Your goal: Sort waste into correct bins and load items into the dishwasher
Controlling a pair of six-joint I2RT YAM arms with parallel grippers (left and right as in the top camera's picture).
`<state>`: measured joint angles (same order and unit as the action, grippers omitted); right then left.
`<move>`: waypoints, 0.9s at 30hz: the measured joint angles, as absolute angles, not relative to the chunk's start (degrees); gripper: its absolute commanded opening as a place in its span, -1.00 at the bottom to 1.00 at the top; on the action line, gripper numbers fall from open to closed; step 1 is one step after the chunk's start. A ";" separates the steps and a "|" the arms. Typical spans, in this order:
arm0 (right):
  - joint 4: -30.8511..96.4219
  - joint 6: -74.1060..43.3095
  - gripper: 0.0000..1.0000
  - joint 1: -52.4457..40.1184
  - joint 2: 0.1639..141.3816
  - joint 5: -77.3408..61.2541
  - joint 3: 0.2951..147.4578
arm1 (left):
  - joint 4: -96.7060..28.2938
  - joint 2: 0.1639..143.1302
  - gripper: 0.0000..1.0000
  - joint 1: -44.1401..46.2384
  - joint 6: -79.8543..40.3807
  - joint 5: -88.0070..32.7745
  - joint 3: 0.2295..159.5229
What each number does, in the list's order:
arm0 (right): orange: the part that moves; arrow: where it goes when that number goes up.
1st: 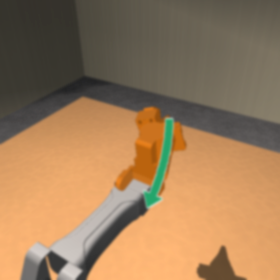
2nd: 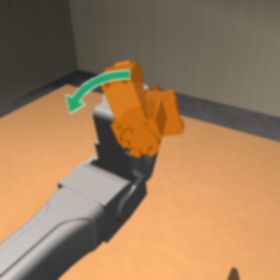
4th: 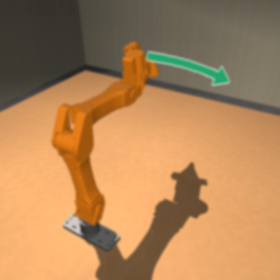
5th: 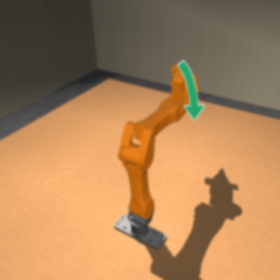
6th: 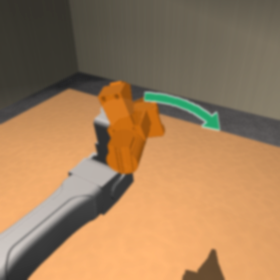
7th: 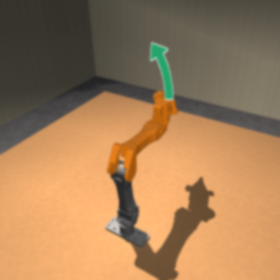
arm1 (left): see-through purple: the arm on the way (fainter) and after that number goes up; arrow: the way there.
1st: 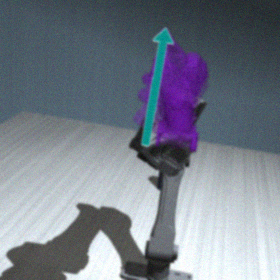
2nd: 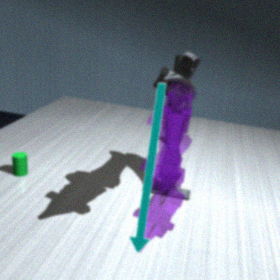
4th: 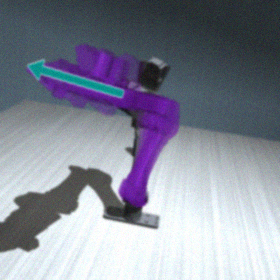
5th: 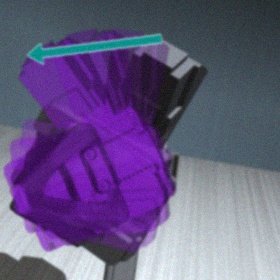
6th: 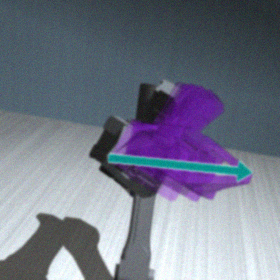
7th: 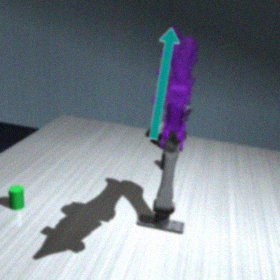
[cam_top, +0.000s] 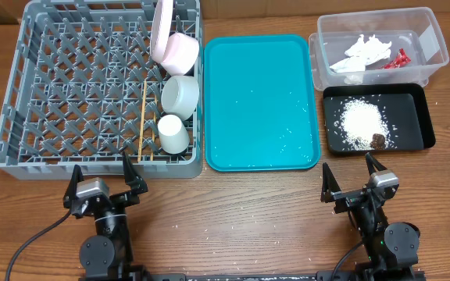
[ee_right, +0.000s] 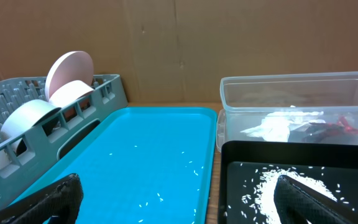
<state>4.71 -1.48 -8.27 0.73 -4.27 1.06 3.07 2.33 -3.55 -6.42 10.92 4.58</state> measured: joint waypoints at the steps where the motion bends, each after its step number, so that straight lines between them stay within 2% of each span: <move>1: 4.69 -1.50 1.00 -8.27 0.73 -4.25 1.06 | 2.52 1.54 1.00 -3.90 -5.69 10.85 4.03; 9: 4.67 -1.50 1.00 -8.27 0.73 -4.27 1.06 | -4.32 0.86 1.00 -4.93 -3.16 7.57 0.69; 27: 4.71 -1.50 1.00 -8.27 0.73 -4.27 1.06 | -4.27 0.84 1.00 -4.93 -2.33 5.54 0.64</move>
